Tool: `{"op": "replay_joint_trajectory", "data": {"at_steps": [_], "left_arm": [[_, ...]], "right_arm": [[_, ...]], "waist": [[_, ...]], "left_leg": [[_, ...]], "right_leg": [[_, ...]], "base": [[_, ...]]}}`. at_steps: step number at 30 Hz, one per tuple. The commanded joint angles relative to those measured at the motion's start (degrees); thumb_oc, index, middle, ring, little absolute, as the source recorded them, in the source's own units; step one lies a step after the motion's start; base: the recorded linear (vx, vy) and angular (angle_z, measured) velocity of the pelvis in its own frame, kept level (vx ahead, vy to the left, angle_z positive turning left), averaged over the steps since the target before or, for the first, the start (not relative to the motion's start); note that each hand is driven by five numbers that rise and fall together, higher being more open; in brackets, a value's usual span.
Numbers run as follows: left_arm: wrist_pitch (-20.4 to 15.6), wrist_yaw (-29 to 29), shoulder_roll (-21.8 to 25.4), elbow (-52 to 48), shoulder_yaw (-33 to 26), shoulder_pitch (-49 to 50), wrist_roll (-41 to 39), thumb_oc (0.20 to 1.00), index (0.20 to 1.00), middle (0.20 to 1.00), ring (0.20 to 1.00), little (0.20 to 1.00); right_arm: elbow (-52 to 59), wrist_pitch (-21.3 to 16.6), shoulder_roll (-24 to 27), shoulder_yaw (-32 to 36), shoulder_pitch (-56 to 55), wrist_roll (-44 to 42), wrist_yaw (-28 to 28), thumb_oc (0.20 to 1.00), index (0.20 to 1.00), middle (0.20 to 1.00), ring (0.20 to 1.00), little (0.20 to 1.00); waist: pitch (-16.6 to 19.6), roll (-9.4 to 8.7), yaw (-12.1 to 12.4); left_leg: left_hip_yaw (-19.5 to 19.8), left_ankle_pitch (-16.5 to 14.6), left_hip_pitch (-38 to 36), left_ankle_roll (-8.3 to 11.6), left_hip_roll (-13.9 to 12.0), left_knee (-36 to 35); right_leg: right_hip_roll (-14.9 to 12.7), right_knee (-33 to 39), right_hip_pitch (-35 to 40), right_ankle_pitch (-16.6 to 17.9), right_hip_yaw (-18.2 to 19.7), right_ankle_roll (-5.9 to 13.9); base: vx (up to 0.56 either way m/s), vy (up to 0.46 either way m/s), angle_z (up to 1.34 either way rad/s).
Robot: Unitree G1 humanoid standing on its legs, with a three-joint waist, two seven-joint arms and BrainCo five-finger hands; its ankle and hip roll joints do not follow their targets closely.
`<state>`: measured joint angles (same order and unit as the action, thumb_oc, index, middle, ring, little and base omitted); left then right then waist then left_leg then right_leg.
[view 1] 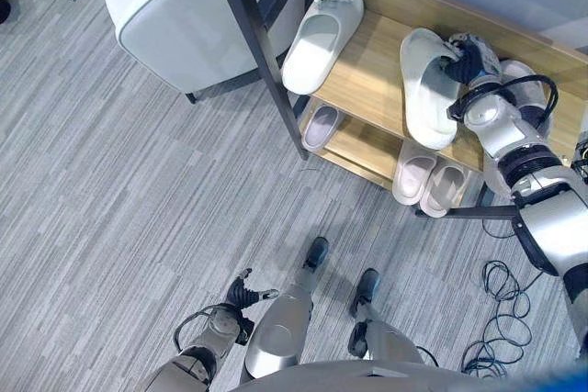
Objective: Arrange the slippers neatly on the shoe rack.
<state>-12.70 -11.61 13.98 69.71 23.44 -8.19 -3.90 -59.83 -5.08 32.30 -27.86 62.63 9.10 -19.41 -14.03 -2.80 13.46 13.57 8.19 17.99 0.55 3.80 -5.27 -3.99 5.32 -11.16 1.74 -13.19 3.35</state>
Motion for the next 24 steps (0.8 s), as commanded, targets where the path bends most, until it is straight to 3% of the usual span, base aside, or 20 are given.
{"op": "replay_joint_trajectory", "data": {"at_steps": [1,4,6,8,9,11,12,13,14,16,18,20,21,22,24], "left_arm": [[-0.43,-1.07,-0.85,0.69,0.16,-1.74,-1.70,1.000,1.000,1.000,1.000,1.000],[-0.01,-1.46,-0.96,0.09,-1.50,-1.12,-1.68,1.000,1.000,1.000,1.000,1.000],[1.75,-1.24,-0.66,1.64,-6.11,0.09,-0.95,1.000,1.000,1.000,1.000,1.000],[2.58,-0.42,0.20,2.50,-8.09,2.14,1.84,1.000,1.000,1.000,1.000,1.000],[3.10,-0.18,1.02,2.88,-9.62,3.69,2.40,1.000,1.000,1.000,1.000,1.000],[3.28,0.14,2.13,2.96,-13.10,5.57,1.85,1.000,1.000,1.000,1.000,1.000],[3.11,0.14,2.09,2.65,-13.51,6.00,1.55,1.000,1.000,1.000,1.000,1.000],[3.03,0.56,1.84,2.03,-13.35,6.07,0.90,1.000,1.000,1.000,1.000,1.000],[2.87,0.76,1.68,1.89,-13.10,6.12,1.25,1.000,1.000,1.000,1.000,1.000],[2.83,0.65,1.44,1.56,-12.62,6.41,3.04,1.000,1.000,1.000,1.000,1.000],[2.56,0.41,0.78,0.64,-12.22,6.59,3.23,1.000,1.000,1.000,1.000,1.000],[2.51,0.12,-0.11,-0.16,-11.32,6.54,3.20,1.000,1.000,1.000,1.000,1.000],[2.50,0.01,-0.48,-0.03,-11.29,6.76,2.81,1.000,1.000,1.000,1.000,1.000],[2.74,-0.18,-0.62,1.04,-11.12,7.16,2.83,1.000,1.000,1.000,1.000,1.000],[2.82,-1.05,-0.81,2.52,-11.02,7.22,2.64,1.000,1.000,1.000,1.000,1.000]], "right_arm": [[11.81,-1.43,2.47,2.90,-4.33,0.33,-5.91,0.200,0.200,0.200,0.200,0.200],[22.36,-1.90,1.31,8.69,-11.23,1.24,-8.14,0.200,0.200,0.200,0.200,0.200],[35.77,-3.68,-4.77,15.26,-26.90,-1.87,-5.50,0.200,0.200,0.200,0.200,0.200],[42.04,-4.10,-7.30,15.68,-34.81,1.15,-3.06,0.200,0.200,0.200,0.200,0.200],[44.66,-4.48,-8.44,15.74,-38.82,1.30,-1.10,0.200,0.200,0.200,0.200,0.200],[48.08,-4.81,-8.75,14.97,-44.85,3.78,1.91,0.200,0.200,0.200,0.200,0.200],[48.49,-4.87,-8.53,14.54,-45.51,4.63,2.33,0.200,0.200,0.200,0.200,0.200],[47.93,-5.14,-7.90,13.82,-45.63,4.97,2.31,0.200,0.200,0.200,0.200,0.200],[48.16,-5.11,-7.97,14.33,-46.47,4.65,2.28,0.200,0.200,0.200,0.200,0.200],[49.85,-5.42,-7.26,15.03,-49.00,5.05,2.02,0.200,0.200,0.200,0.200,0.200],[50.87,-5.98,-6.40,16.80,-51.34,4.39,1.09,0.200,0.200,0.200,0.200,0.200],[51.06,-6.16,-5.77,16.75,-51.25,4.04,0.55,0.200,0.200,0.200,0.200,0.200],[50.97,-6.20,-5.79,16.45,-50.96,3.72,0.36,0.200,0.200,0.200,0.200,0.200],[50.71,-6.48,-6.06,15.56,-49.89,3.18,0.32,0.200,0.200,0.200,0.200,0.200],[50.19,-7.08,-6.35,14.13,-48.64,2.67,0.39,0.200,0.200,0.200,0.200,0.200]], "waist": [[1.37,-2.90,0.28],[1.30,-3.50,-0.46],[1.68,-4.80,-1.69],[1.55,-3.88,-2.88],[1.79,-2.93,-3.68],[2.53,-1.36,-6.31],[2.65,-1.14,-7.01],[2.09,-1.00,-8.82],[2.04,-1.07,-9.43],[2.95,-1.90,-9.81],[3.68,-2.35,-9.72],[1.66,-2.45,-8.33],[1.42,-2.59,-7.98],[1.45,-3.10,-6.62],[0.88,-3.29,-4.73]], "left_leg": [[-2.71,-6.24,0.66,2.76,-1.87,2.87],[-3.20,-7.35,0.23,2.26,-1.73,4.45],[-3.93,-10.89,-0.74,0.33,-0.57,9.07],[-5.30,-12.84,-2.99,-0.90,-0.42,11.48],[-6.66,-13.56,-5.92,-1.41,-1.18,11.37],[-7.57,-13.87,-12.03,-1.70,-1.75,9.27],[-7.83,-13.99,-13.16,-1.59,-1.54,8.89],[-7.74,-13.99,-14.93,-1.54,-0.44,8.73],[-7.00,-14.27,-15.30,-1.51,0.22,9.26],[-6.22,-15.34,-15.81,-1.46,1.52,10.20],[-7.17,-15.75,-12.65,1.00,0.75,16.62],[-7.99,-12.37,-5.31,2.98,-1.22,27.67],[-7.71,-13.31,-3.90,2.46,-2.29,26.32],[-5.00,-12.63,-2.81,2.12,-4.33,21.88],[3.44,-8.82,-1.16,2.83,-5.45,17.85]], "right_leg": [[-8.05,-0.63,4.89,-0.04,0.18,7.02],[-8.48,-1.56,5.13,0.20,0.30,7.14],[-10.04,-4.55,6.35,0.70,1.19,7.51],[-11.78,-11.36,6.08,2.29,1.52,7.80],[-12.53,-16.22,5.88,2.11,0.07,6.98],[-7.13,-22.03,3.26,-3.03,-0.16,5.41],[-4.43,-21.62,1.92,-4.19,0.19,4.86],[-0.06,-20.70,-1.77,-4.23,1.70,4.44],[0.61,-19.57,-1.50,-4.73,2.73,4.43],[2.08,-13.93,2.58,-5.78,4.89,1.97],[3.33,-9.72,5.46,-5.90,5.55,0.33],[3.76,-8.76,7.73,-6.20,6.35,-0.97],[3.61,-8.62,8.22,-6.64,6.62,-0.77],[3.74,-8.86,8.95,-7.36,8.29,-0.36],[4.42,-9.86,9.36,-8.46,11.12,-0.40]], "base": [[0.01,0.032,0.05],[0.00,0.073,0.05],[0.05,0.167,-0.05],[0.12,0.222,-0.35],[0.21,0.287,-0.70],[0.20,0.227,-0.72],[0.15,0.139,-0.59],[0.12,0.074,-0.51],[0.18,0.026,-0.33],[0.16,-0.068,0.78],[0.07,-0.131,1.04],[-0.02,-0.045,0.46],[0.08,0.071,0.10],[0.15,0.121,-0.18],[0.13,0.149,-0.74]]}}
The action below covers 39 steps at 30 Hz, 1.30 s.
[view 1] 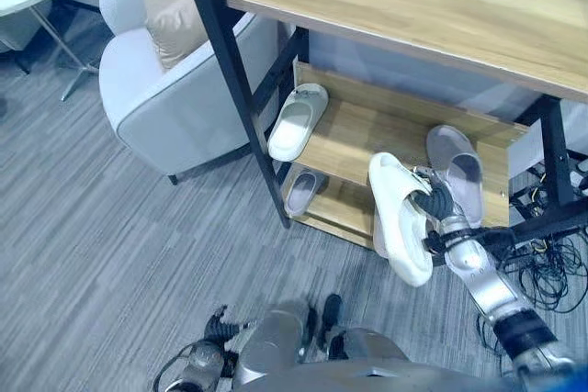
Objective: Arrange the slippers neatly on the shoe rack.
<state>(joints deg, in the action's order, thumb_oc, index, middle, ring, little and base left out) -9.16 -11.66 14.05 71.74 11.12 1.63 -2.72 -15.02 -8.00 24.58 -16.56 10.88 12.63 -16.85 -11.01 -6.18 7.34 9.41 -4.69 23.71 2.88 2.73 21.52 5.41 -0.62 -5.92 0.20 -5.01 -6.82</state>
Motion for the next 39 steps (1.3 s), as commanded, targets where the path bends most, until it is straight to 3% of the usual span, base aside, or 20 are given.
{"op": "replay_joint_trajectory", "data": {"at_steps": [1,3,5,11,16,20,23,24,26,28,33,39], "left_arm": [[-0.58,-1.24,-0.91,1.13,1.15,-2.82,1.34,1.000,1.000,1.000,1.000,1.000],[-0.05,-1.46,-1.53,2.08,0.26,-3.26,2.03,1.000,1.000,1.000,1.000,1.000],[-0.17,-1.62,-1.28,1.70,0.96,-4.13,2.62,1.000,1.000,1.000,1.000,1.000],[0.93,-0.78,-0.86,4.97,-0.24,-3.00,5.46,1.000,1.000,1.000,1.000,1.000],[0.81,-0.81,-1.08,4.64,-0.09,-2.35,5.84,1.000,1.000,1.000,1.000,1.000],[0.62,-0.76,-1.34,3.47,0.40,-1.43,5.02,1.000,1.000,1.000,1.000,1.000],[-0.13,-1.80,-1.05,0.78,1.88,-2.44,3.79,1.000,1.000,1.000,1.000,1.000],[-0.20,-2.17,-1.68,-0.63,3.14,-4.13,3.90,1.000,1.000,1.000,1.000,1.000],[-0.13,-2.02,-1.94,-1.08,4.11,-4.12,4.68,1.000,1.000,1.000,1.000,1.000],[0.38,-1.40,-2.16,0.97,4.71,-3.55,6.41,1.000,1.000,1.000,1.000,1.000],[0.41,-1.21,-0.90,1.67,3.79,-3.59,6.47,1.000,1.000,1.000,1.000,1.000],[0.34,-3.62,0.12,1.47,2.28,-4.19,4.60,1.000,1.000,1.000,1.000,1.000]], "right_arm": [[5.55,-4.25,1.38,2.50,3.26,-0.98,-1.93,0.200,0.200,0.200,0.200,0.200],[7.65,-4.00,2.74,4.21,0.04,0.37,-1.30,0.200,0.200,0.200,0.200,0.200],[8.86,-3.29,2.59,5.08,-0.93,0.13,-1.25,0.200,0.200,0.200,0.200,0.200],[10.85,-2.79,1.61,5.34,-2.61,1.36,0.53,0.200,0.200,0.200,0.200,0.200],[10.66,-2.48,1.19,4.53,-2.25,2.46,0.70,0.200,0.200,0.200,0.200,0.200],[9.76,-1.83,0.86,3.47,-0.92,4.45,0.09,0.200,0.200,0.200,0.200,0.200],[7.51,-1.18,1.62,4.26,0.11,5.30,-2.12,0.200,0.200,0.200,0.200,0.200],[5.97,-0.51,2.48,5.64,0.35,4.85,-3.41,0.200,0.200,0.200,0.200,0.200],[4.68,-0.14,2.78,6.85,0.41,3.67,-4.12,0.200,0.200,0.200,0.200,0.200],[4.14,0.11,3.06,8.15,-0.06,2.88,-4.04,0.200,0.200,0.200,0.200,0.200],[0.99,1.10,2.98,7.45,2.64,3.80,-4.65,0.200,0.200,0.200,0.200,0.200],[-4.75,5.18,1.23,10.54,7.48,7.12,-13.21,0.200,0.200,0.200,0.200,0.200]], "waist": [[-2.25,0.05,1.48],[0.05,0.90,0.42],[0.55,0.02,-0.60],[2.50,-1.13,-0.82],[2.75,-1.28,-0.37],[2.13,-0.77,0.35],[-0.44,-0.42,0.76],[-0.93,-0.36,-0.98],[-0.32,0.64,-1.55],[1.02,1.30,-1.86],[2.06,0.84,-1.34],[2.07,0.85,-0.57]], "left_leg": [[10.06,5.11,-6.99,1.07,-4.73,-10.37],[10.12,5.91,-11.58,2.44,-7.23,-17.85],[8.49,5.05,-13.08,1.73,-5.76,-18.28],[5.22,3.40,-14.47,-0.56,-4.04,-19.36],[4.83,2.65,-14.87,-0.92,-3.80,-19.15],[5.56,2.49,-15.61,-0.80,-4.21,-18.78],[6.40,4.41,-11.79,0.98,-3.58,-17.81],[-0.73,4.67,-9.13,1.12,-4.85,-16.18],[-5.18,5.35,-8.21,0.77,-7.05,-16.31],[-5.69,5.94,-9.02,0.13,-6.91,-19.45],[-6.02,5.44,-9.55,-0.90,-5.20,-20.08],[-6.76,4.53,-9.23,-1.36,-3.96,-19.83]], "right_leg": [[-4.76,-3.98,4.44,-7.22,3.92,9.77],[-5.33,-3.48,5.02,-7.49,3.69,10.35],[-7.97,-4.06,3.86,-6.05,4.44,12.04],[-10.84,-2.28,3.92,-4.35,5.70,13.89],[-11.27,-1.53,4.16,-4.11,5.82,14.00],[-10.55,-3.25,4.43,-5.88,5.49,13.20],[-10.72,-3.99,3.66,-6.79,1.35,12.46],[-12.33,-3.06,3.50,-6.45,-1.98,12.74],[-12.85,-1.74,4.02,-5.74,-4.47,13.26],[-13.07,-2.08,4.69,-5.35,-5.45,13.79],[-14.39,-2.27,4.57,-5.21,-4.63,14.38],[-15.50,-1.67,3.71,-4.39,-3.29,14.88]], "base": [[0.13,0.179,-1.18],[0.20,0.309,-0.90],[0.13,0.365,-0.18],[0.06,0.184,-0.16],[0.01,0.012,-0.03],[-0.03,-0.076,-0.08],[-0.17,-0.087,0.32],[-0.18,0.030,1.05],[-0.01,0.092,2.09],[0.14,0.117,1.15],[0.09,0.120,0.02],[0.02,0.052,-0.07]]}}
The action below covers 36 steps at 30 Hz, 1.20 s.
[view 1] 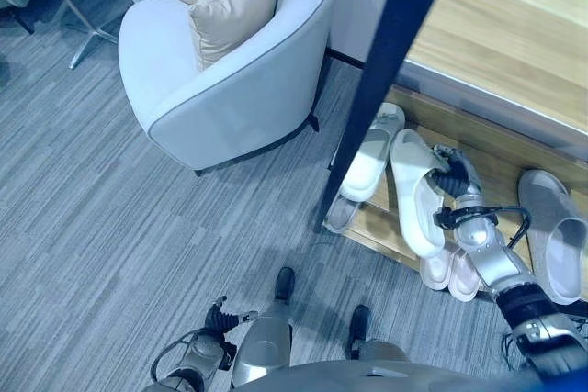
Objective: Arrange the slippers neatly on the shoe rack.
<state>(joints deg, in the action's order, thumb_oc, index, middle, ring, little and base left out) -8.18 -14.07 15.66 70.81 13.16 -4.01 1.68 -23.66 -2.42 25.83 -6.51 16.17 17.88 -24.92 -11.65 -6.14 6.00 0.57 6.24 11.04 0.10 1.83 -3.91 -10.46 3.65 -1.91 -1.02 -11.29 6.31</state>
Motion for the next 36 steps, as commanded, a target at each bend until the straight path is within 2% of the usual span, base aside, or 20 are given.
{"op": "replay_joint_trajectory", "data": {"at_steps": [1,7,15,21,25,26,36], "left_arm": [[-0.50,-1.46,-1.65,2.51,0.20,1.70,0.19,1.000,1.000,1.000,1.000,1.000],[-0.43,-1.71,-2.84,2.70,0.39,3.42,0.57,1.000,1.000,1.000,1.000,1.000],[-0.70,-1.02,-2.21,3.18,0.94,3.46,0.73,1.000,1.000,1.000,1.000,1.000],[-0.95,-1.01,-1.58,3.59,2.36,3.03,0.21,1.000,1.000,1.000,1.000,1.000],[-1.03,-1.13,-1.60,3.77,2.56,2.81,-0.70,1.000,1.000,1.000,1.000,1.000],[-0.94,-1.12,-1.74,3.86,2.62,2.61,-1.29,1.000,1.000,1.000,1.000,1.000],[0.17,-1.17,-3.34,5.03,2.28,2.40,-1.52,1.000,1.000,1.000,1.000,1.000]], "right_arm": [[2.98,-0.06,-0.52,0.65,2.49,1.64,-5.79,0.200,0.200,0.200,0.200,0.200],[0.32,2.21,-0.88,1.96,2.66,2.84,-8.59,0.200,0.200,0.200,0.200,0.200],[-6.33,2.23,0.52,-0.97,6.35,0.34,-5.84,0.200,0.200,0.200,0.200,0.200],[-17.38,2.37,1.35,-6.17,15.81,-2.49,-3.88,0.200,0.200,0.200,0.200,0.200],[-20.31,2.54,0.80,-7.72,19.60,-3.91,-3.50,0.200,0.200,0.200,0.200,0.200],[-21.52,2.47,-0.05,-8.28,20.65,-4.77,-3.19,1.000,1.000,1.000,1.000,1.000],[-17.86,1.95,-2.81,-7.45,17.10,-7.90,-2.94,1.000,1.000,1.000,1.000,1.000]], "waist": [[2.89,0.91,0.75],[3.39,1.90,0.69],[3.03,2.32,1.42],[2.71,2.17,2.38],[2.64,2.07,2.56],[2.62,2.06,2.56],[2.87,2.32,2.09]], "left_leg": [[1.95,-6.56,3.20,1.34,-3.02,5.51],[1.36,-6.76,2.10,1.29,-2.75,4.44],[1.56,-6.56,2.09,1.26,-2.51,3.74],[1.33,-6.52,2.73,1.48,-2.57,4.01],[1.21,-6.47,2.74,1.54,-2.63,3.97],[1.17,-6.52,2.65,1.53,-2.62,3.92],[1.00,-6.84,1.92,1.55,-2.86,3.77]], "right_leg": [[0.25,-5.77,-0.26,-3.04,3.36,1.75],[-0.07,-4.13,0.10,-2.45,4.11,1.99],[-0.12,-2.83,-0.23,-1.53,4.15,2.38],[-0.17,-2.21,-0.77,-0.82,4.36,2.52],[-0.11,-2.08,-1.01,-0.46,4.59,2.53],[-0.12,-1.84,-1.00,-0.21,4.67,2.57],[-0.11,-1.59,-0.86,-0.01,4.90,2.61]], "base": [[0.03,0.028,-0.08],[0.03,0.016,-0.06],[0.01,0.000,-0.02],[0.00,0.002,-0.01],[0.01,0.010,-0.12],[0.01,0.011,-0.06],[0.00,0.001,0.00]]}}
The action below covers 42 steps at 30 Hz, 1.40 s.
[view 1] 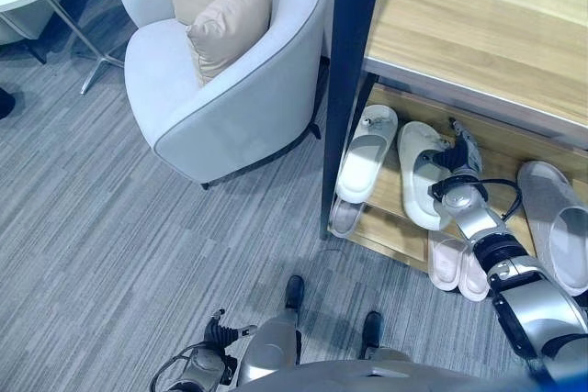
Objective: Arrange the slippers neatly on the shoe rack.
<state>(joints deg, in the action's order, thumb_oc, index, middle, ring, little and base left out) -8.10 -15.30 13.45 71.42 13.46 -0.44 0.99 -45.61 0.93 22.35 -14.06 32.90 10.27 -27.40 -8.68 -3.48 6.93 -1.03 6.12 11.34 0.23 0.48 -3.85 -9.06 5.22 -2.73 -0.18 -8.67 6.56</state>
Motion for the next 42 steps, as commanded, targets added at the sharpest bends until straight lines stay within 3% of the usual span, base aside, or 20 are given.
{"op": "replay_joint_trajectory", "data": {"at_steps": [1,7,18,23,32,42], "left_arm": [[0.30,0.20,-1.38,4.53,1.86,-1.03,-0.55,1.000,1.000,1.000,1.000,1.000],[1.03,-0.02,-1.78,5.03,1.13,-0.55,0.21,1.000,1.000,1.000,1.000,1.000],[2.15,-0.58,-2.86,5.31,0.36,0.78,1.47,1.000,1.000,1.000,1.000,1.000],[2.49,-0.76,-3.48,5.67,-1.26,1.23,1.81,1.000,1.000,1.000,1.000,1.000],[2.06,-0.49,-4.19,4.92,-2.92,1.95,1.40,1.000,1.000,1.000,1.000,1.000],[1.65,0.82,-3.57,4.56,-2.97,1.68,1.86,1.000,1.000,1.000,1.000,1.000]], "right_arm": [[4.65,-1.50,0.07,0.37,-1.42,-0.31,-0.35,1.000,1.000,1.000,1.000,1.000],[9.88,-2.93,-1.71,3.55,-6.89,-4.77,-0.75,1.000,1.000,1.000,1.000,1.000],[17.26,-4.03,-3.52,9.71,-13.68,-6.26,-6.29,1.000,1.000,1.000,1.000,1.000],[25.95,-6.98,-3.80,10.80,-21.29,-6.57,-3.31,1.000,1.000,1.000,1.000,1.000],[33.01,-8.68,-5.07,9.03,-33.24,-4.52,2.64,1.000,1.000,1.000,1.000,1.000],[34.81,-10.87,-5.12,4.76,-34.26,-10.43,10.08,1.000,1.000,1.000,1.000,1.000]], "waist": [[0.23,-0.24,0.91],[1.21,-0.16,0.15],[2.39,0.29,-0.88],[2.56,0.33,-2.44],[2.77,0.92,-5.42],[2.93,1.02,-5.88]], "left_leg": [[2.50,-6.85,1.04,1.34,-1.50,3.46],[2.41,-7.25,-0.82,1.15,-1.49,2.52],[2.11,-7.57,-3.58,1.12,-1.59,0.90],[1.60,-7.64,-4.78,1.18,-1.76,0.34],[0.15,-7.50,-5.93,1.55,-2.27,-0.27],[-0.29,-7.55,-7.11,1.92,-2.77,-0.44]], "right_leg": [[-1.50,-3.01,0.37,-0.91,2.21,2.36],[-1.52,-2.57,1.52,-1.08,2.01,2.47],[-1.47,-2.03,2.87,-1.30,1.83,2.57],[-1.56,-2.01,3.42,-1.23,1.94,2.69],[-1.54,-1.73,2.85,-0.50,2.92,2.85],[-1.13,-1.48,3.43,-0.51,3.26,2.53]], "base": [[0.04,0.008,0.00],[0.04,0.012,0.00],[0.01,0.002,0.00],[0.00,0.000,0.00],[-0.01,0.002,-0.12],[0.00,-0.006,-0.06]]}}
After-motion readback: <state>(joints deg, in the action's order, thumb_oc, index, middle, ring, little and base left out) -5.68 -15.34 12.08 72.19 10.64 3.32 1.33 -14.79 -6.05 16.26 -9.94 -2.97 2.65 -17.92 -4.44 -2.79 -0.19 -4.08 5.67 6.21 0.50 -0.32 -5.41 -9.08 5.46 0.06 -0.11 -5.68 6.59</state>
